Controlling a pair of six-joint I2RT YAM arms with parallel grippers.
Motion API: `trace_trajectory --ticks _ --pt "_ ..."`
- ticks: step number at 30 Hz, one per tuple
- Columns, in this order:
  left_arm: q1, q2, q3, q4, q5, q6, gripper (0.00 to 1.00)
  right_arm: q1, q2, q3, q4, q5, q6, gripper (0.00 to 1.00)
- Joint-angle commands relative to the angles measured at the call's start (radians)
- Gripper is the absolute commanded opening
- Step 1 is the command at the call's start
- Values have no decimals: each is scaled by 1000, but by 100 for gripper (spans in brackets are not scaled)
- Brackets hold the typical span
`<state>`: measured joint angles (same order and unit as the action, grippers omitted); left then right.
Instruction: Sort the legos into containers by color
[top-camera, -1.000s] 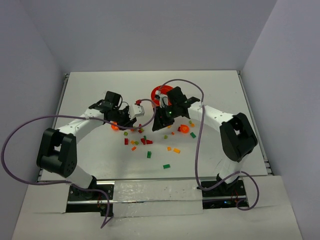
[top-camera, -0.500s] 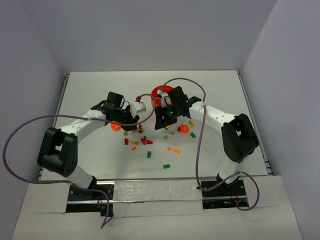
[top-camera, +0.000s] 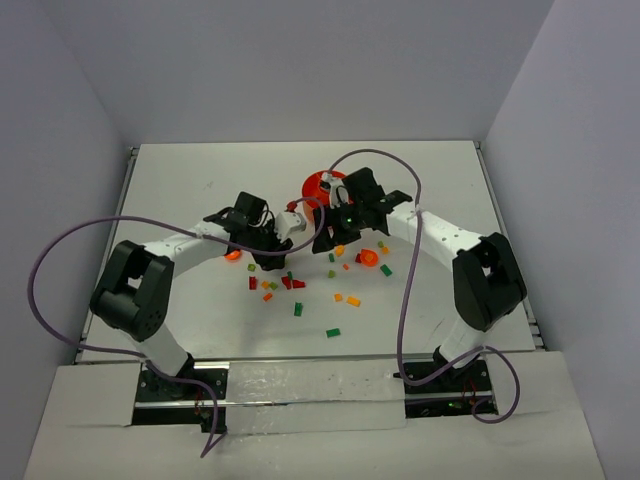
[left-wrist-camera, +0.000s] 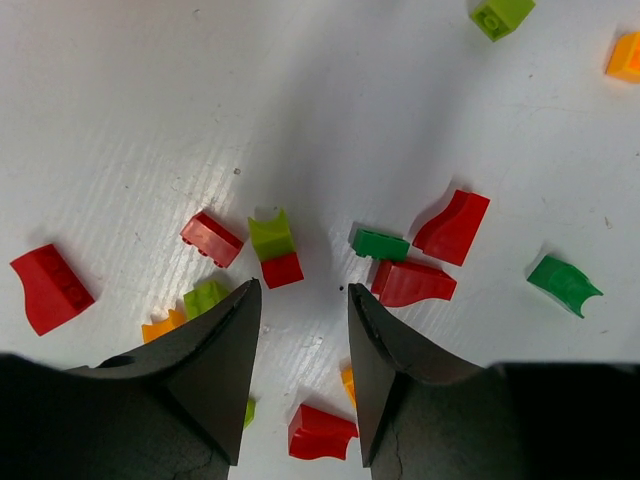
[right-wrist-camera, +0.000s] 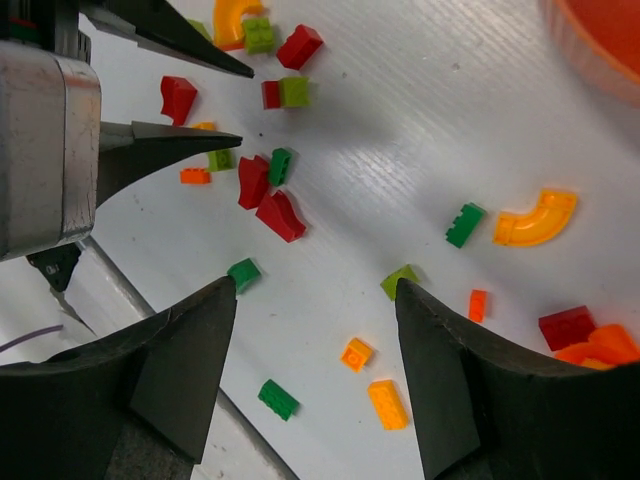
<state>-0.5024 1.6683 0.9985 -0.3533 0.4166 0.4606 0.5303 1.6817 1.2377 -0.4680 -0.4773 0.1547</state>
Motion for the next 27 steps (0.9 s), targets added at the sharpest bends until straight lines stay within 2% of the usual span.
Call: trace_trajectory --ticks 1,17,20,27 --pt "-14 10 -11 36 -25 -33 49 -24 -39 11 2 8 -9 72" --pt "-25 94 26 61 -54 -93 39 -47 -28 3 6 -7 -3 72" --pt "-25 94 28 65 -56 -97 40 -47 -27 3 6 -7 -1 72" --pt "-25 84 26 85 -56 -97 47 -49 -27 2 11 -14 2 73"
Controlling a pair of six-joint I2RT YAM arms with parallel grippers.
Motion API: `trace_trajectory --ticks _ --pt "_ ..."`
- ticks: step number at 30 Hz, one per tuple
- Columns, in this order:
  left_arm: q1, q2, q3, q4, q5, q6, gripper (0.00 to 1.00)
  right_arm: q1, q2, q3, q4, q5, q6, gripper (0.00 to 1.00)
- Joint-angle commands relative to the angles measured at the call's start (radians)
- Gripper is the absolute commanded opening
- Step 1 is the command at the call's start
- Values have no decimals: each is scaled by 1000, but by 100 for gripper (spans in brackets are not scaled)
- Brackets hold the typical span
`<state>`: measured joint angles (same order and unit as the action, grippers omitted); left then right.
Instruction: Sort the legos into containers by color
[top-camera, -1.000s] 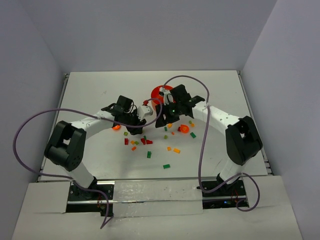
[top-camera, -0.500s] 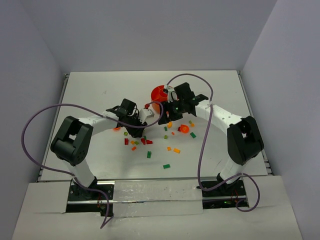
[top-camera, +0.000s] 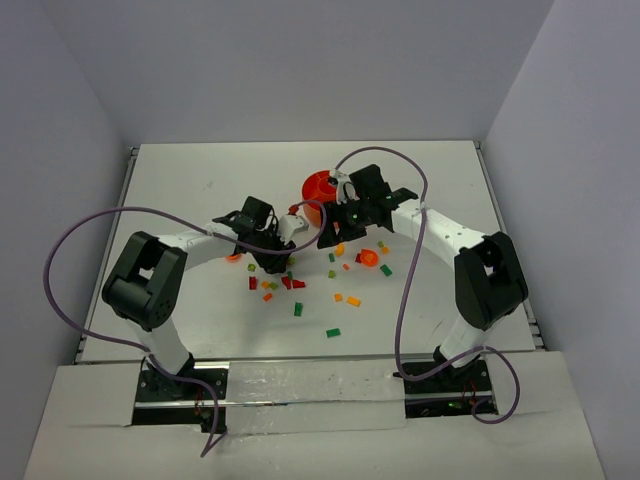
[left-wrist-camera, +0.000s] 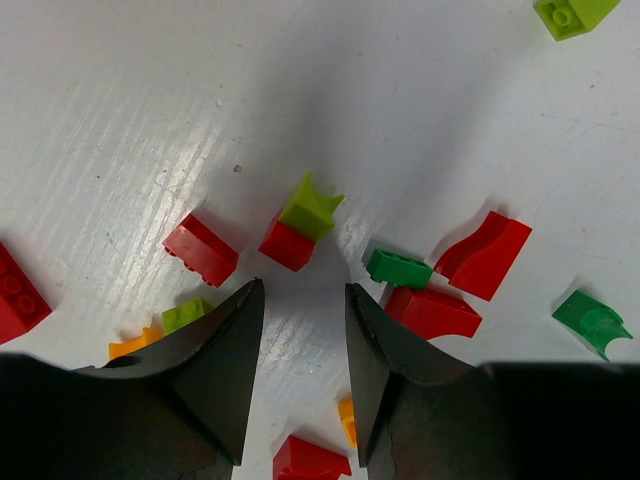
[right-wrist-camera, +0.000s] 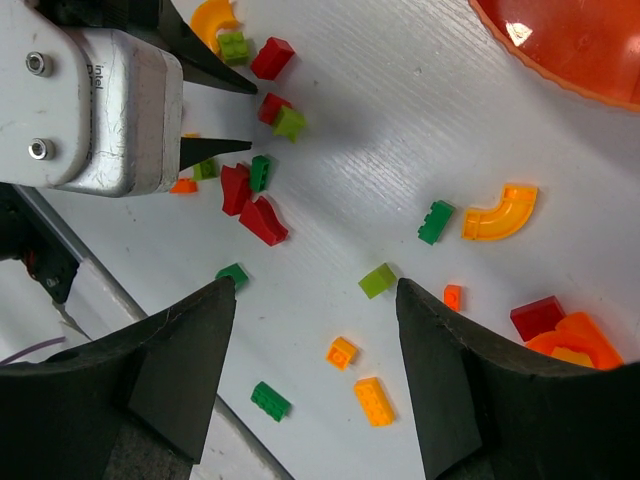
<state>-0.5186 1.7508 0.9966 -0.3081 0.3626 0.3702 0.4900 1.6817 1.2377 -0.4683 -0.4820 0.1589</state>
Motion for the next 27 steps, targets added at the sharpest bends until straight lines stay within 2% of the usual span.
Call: trace_trajectory --ticks 1,13,27 --pt "-7 -1 29 41 2 -1 48 -8 -28 0 11 -9 -2 73" --pt "-4 -55 -1 57 146 240 49 -8 -25 -5 13 -17 -4 73" --pt "5 14 32 28 144 346 45 -13 -23 -10 11 -25 -7 73"
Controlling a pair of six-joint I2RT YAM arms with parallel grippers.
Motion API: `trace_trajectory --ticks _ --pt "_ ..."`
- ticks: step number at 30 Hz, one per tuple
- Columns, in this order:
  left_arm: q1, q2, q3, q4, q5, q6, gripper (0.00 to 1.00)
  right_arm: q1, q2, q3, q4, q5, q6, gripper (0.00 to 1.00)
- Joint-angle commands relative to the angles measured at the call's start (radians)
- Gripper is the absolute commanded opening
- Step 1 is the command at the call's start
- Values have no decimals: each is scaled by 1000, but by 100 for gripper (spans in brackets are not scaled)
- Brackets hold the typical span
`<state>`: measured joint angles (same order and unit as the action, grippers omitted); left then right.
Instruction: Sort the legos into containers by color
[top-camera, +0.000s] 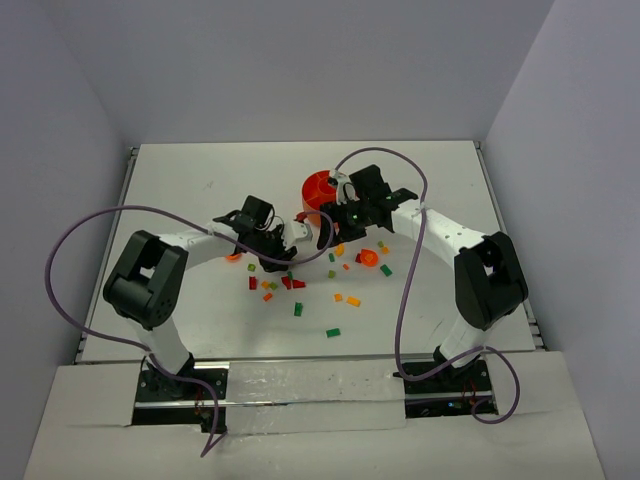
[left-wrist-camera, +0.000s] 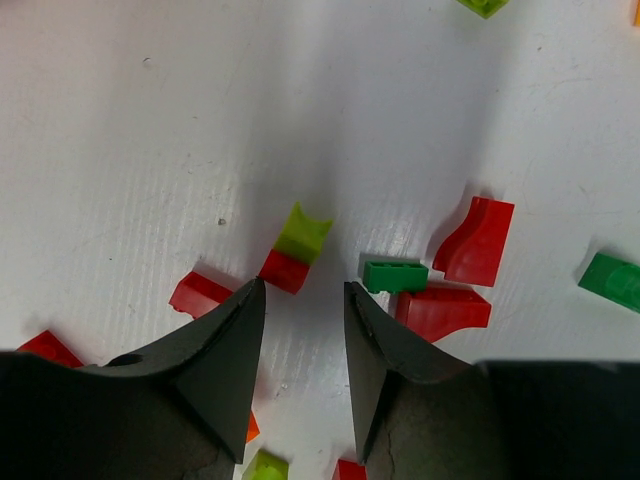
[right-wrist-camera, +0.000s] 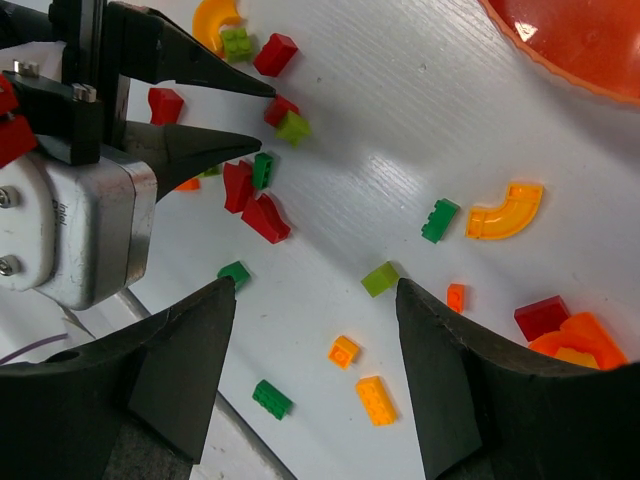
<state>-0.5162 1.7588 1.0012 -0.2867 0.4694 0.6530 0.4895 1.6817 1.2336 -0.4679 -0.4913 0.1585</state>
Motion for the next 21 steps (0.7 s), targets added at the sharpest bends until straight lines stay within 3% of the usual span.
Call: trace_trajectory --ticks 1,12,21 --pt "4 4 23 9 38 72 46 -12 -22 -5 11 -17 -7 73" --pt "18 12 48 4 66 151 51 -17 -27 -8 6 -15 -5 73" --pt "34 1 86 -108 175 377 60 -77 -56 -10 -6 -36 -1 81"
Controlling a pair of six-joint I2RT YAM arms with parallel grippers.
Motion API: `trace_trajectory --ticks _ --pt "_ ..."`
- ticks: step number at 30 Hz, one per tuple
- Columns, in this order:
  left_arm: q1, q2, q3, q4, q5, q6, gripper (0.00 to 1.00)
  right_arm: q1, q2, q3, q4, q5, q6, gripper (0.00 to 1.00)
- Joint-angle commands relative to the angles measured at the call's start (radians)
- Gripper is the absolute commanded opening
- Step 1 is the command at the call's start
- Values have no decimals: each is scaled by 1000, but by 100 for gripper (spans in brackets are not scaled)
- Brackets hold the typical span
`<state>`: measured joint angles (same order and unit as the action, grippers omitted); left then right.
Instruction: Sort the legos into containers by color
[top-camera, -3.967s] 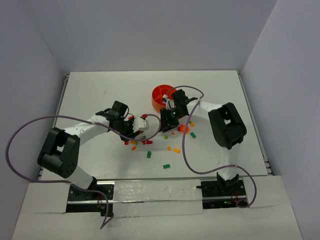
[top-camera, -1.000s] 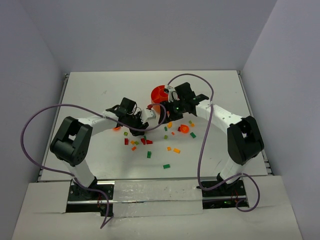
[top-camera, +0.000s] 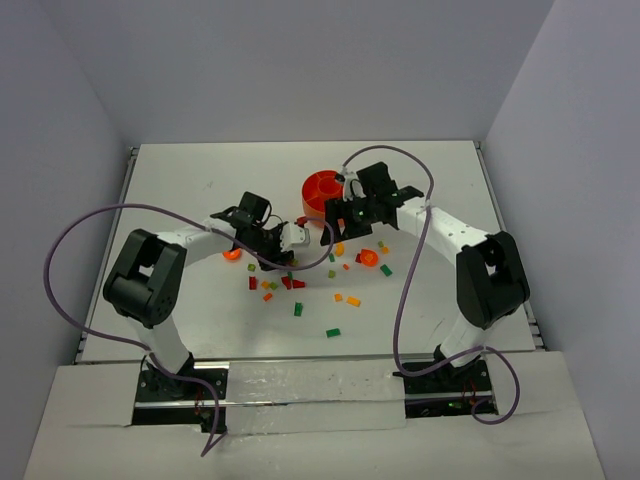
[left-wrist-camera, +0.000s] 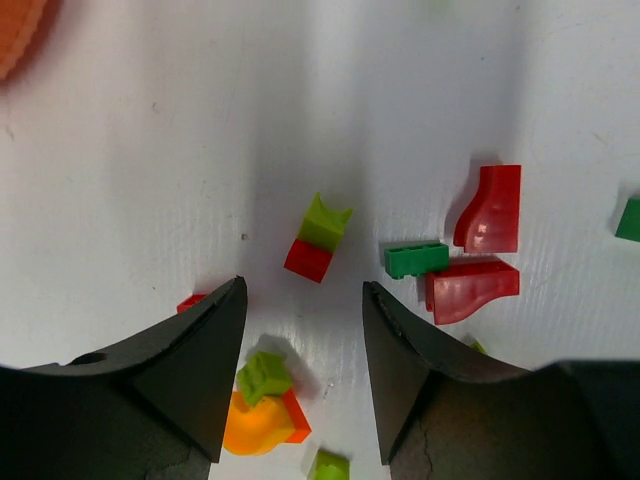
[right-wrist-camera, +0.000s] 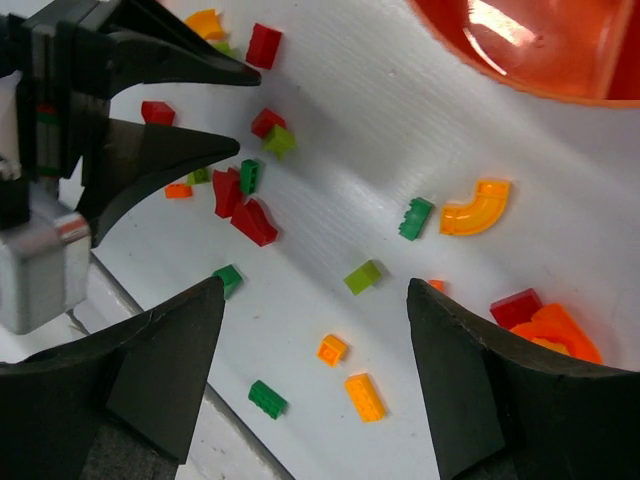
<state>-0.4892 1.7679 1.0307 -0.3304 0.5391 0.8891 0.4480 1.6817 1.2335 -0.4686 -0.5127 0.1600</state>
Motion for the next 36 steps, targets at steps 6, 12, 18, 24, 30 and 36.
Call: trace_trajectory --ticks 6,12,18,24,30,36 --pt "8 24 111 -153 153 229 60 -80 -91 -36 -11 -17 -9 89" --pt "6 78 175 -237 150 266 58 -118 -101 -39 -26 -32 -14 89" --pt "1 116 217 -276 130 284 56 -136 -102 -39 -27 -42 -16 89" --pt "-8 134 235 -282 110 280 53 -143 -100 -39 -28 -44 -19 89" --pt "-19 156 257 -296 85 286 46 -148 -96 -40 -28 -49 -16 89" --pt "-26 178 276 -303 68 281 46 -149 -91 -39 -28 -50 -18 89"
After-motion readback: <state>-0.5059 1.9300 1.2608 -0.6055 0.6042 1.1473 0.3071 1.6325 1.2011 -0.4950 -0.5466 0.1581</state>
